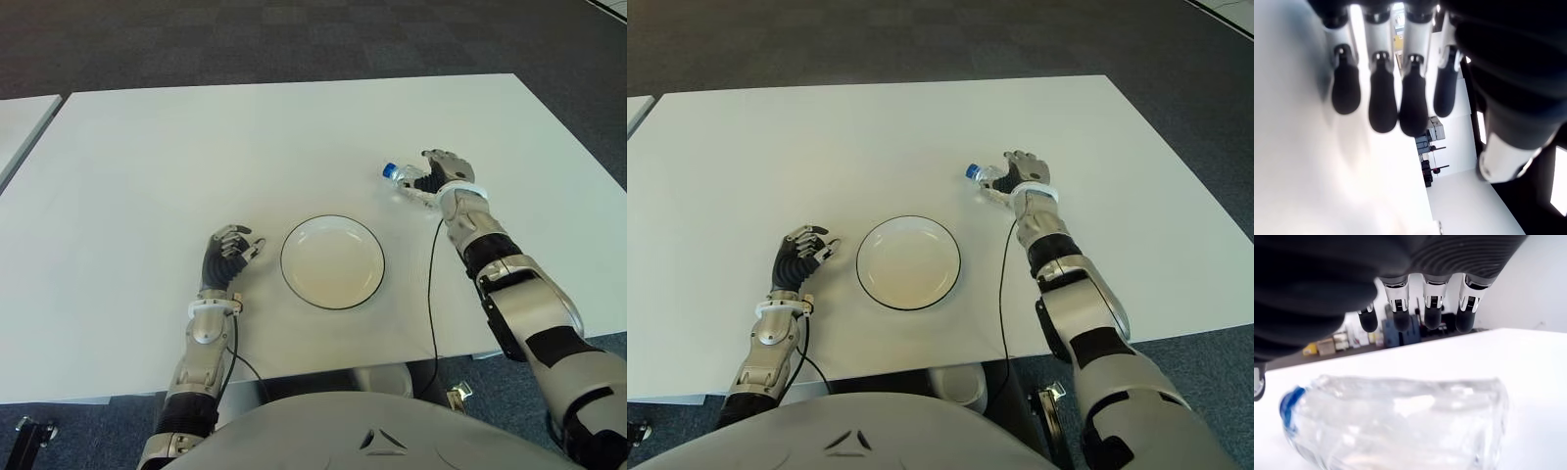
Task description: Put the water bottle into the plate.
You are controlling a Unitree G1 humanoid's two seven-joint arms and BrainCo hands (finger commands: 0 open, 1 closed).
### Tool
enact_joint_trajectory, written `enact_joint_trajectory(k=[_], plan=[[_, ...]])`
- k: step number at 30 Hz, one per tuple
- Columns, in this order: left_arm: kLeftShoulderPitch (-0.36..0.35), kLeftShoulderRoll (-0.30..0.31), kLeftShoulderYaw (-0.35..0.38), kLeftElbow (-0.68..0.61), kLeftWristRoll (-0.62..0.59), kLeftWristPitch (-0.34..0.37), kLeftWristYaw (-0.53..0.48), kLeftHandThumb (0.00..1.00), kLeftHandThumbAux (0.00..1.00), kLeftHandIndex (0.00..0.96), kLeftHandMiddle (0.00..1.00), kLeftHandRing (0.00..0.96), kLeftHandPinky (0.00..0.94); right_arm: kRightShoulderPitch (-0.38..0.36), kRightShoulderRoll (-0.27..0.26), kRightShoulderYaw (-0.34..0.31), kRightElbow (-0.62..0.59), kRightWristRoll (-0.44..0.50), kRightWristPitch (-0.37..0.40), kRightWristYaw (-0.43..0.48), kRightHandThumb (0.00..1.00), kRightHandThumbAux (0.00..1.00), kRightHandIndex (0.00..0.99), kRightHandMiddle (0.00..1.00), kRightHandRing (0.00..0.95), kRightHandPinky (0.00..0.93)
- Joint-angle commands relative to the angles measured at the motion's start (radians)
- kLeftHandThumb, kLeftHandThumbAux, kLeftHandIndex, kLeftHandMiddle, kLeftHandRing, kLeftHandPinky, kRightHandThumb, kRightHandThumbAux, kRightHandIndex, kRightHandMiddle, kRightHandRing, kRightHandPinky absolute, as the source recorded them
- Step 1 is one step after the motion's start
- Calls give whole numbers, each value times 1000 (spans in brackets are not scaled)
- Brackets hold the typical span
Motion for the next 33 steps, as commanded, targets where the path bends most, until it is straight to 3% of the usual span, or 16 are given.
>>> enact_joint_trajectory(k=[1, 8, 19, 33], plan=[[15, -3, 2, 21, -3, 7, -6, 706, 717, 436, 673, 656, 632, -29, 49, 61, 124, -10, -9, 34, 615, 419, 0, 0, 0, 0], [11, 8, -2, 39, 3, -37, -13, 705, 717, 436, 681, 666, 649, -31, 67, 109, 180, 2, -10, 52, 597, 481, 0, 0, 0, 0], [15, 17, 1, 39, -5, -38, -24, 705, 717, 435, 685, 673, 649, 13, 100, 213, 237, -29, 8, 120, 561, 525, 0, 0, 0, 0], [18, 13, 4, 27, 8, -19, -6, 704, 717, 435, 684, 670, 637, 43, 114, 309, 254, -54, 54, 125, 490, 558, 17, 0, 0, 0]])
